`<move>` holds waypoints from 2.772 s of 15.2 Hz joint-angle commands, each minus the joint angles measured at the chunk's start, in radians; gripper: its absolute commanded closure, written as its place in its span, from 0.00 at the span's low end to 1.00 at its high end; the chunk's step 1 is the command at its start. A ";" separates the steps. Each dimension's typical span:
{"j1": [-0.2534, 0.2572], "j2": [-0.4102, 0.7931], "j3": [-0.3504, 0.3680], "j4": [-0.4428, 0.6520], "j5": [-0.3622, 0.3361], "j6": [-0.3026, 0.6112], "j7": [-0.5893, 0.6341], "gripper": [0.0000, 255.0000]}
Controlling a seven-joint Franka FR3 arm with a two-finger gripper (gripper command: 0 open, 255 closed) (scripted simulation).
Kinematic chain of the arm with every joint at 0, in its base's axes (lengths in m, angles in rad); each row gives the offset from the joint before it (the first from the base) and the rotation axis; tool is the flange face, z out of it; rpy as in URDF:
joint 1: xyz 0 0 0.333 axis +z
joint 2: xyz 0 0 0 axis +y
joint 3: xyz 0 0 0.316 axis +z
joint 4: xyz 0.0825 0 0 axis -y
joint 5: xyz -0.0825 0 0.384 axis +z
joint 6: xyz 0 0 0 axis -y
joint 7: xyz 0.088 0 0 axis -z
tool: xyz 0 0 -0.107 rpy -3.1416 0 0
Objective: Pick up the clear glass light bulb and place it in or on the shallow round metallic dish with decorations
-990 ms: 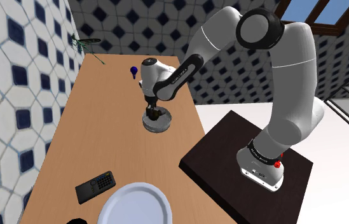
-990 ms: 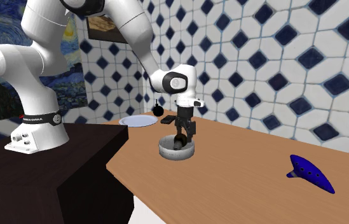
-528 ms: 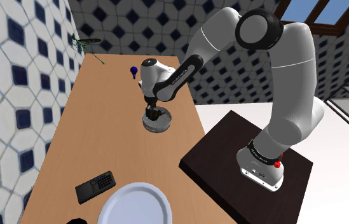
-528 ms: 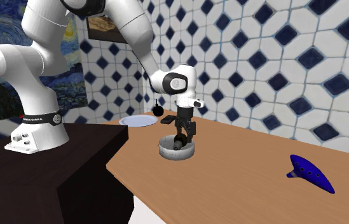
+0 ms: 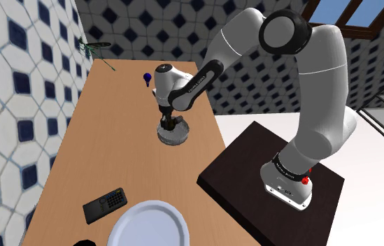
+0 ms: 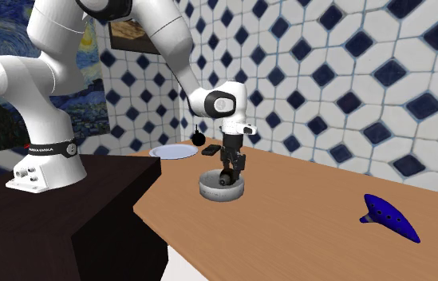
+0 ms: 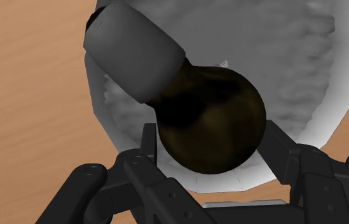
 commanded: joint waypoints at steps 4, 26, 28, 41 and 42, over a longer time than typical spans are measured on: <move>-0.011 -0.021 0.006 -0.014 0.008 -0.010 -0.006 1.00; -0.068 -0.255 0.123 -0.133 0.136 -0.115 -0.041 1.00; -0.060 -0.233 0.112 -0.132 0.118 -0.097 -0.029 1.00; -0.005 -0.103 0.039 -0.110 0.023 0.002 0.038 1.00; -0.006 -0.102 0.039 -0.110 0.022 0.002 0.038 1.00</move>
